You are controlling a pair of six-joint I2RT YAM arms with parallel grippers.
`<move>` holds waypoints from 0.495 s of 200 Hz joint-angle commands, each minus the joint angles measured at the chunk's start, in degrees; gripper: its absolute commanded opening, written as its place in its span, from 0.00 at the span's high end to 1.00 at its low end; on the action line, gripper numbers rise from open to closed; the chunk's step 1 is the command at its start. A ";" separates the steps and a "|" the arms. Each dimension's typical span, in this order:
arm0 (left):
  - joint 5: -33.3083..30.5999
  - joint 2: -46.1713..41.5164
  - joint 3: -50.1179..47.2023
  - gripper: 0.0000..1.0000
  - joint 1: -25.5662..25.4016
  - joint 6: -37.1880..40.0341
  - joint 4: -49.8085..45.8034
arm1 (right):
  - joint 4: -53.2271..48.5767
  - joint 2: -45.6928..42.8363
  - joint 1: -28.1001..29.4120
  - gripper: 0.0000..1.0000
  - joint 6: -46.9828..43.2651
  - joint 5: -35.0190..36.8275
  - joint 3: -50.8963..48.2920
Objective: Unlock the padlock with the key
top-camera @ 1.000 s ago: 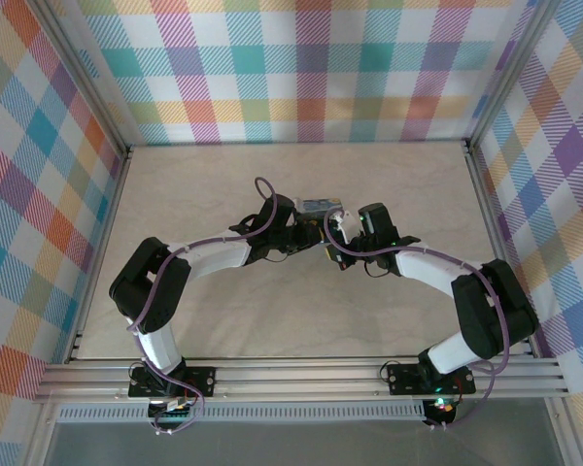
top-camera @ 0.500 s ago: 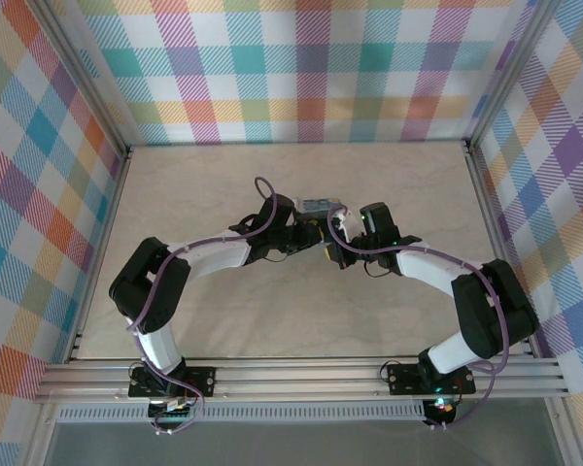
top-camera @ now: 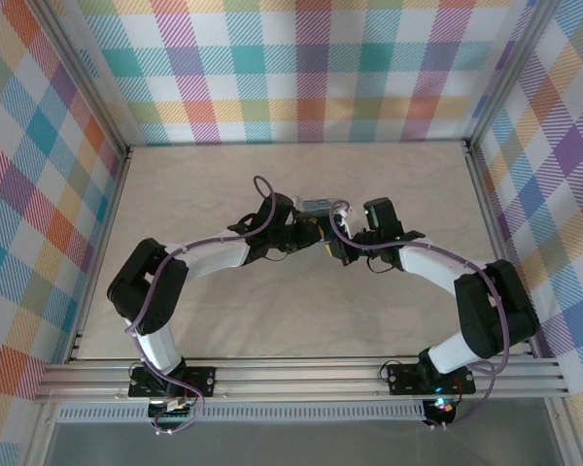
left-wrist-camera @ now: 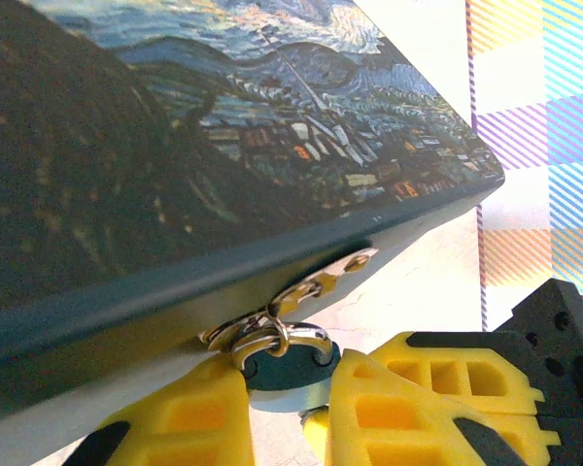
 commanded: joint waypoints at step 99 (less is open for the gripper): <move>3.45 -1.08 -1.24 0.86 -0.88 -0.75 0.24 | 11.66 1.82 0.40 1.00 1.73 -8.55 2.52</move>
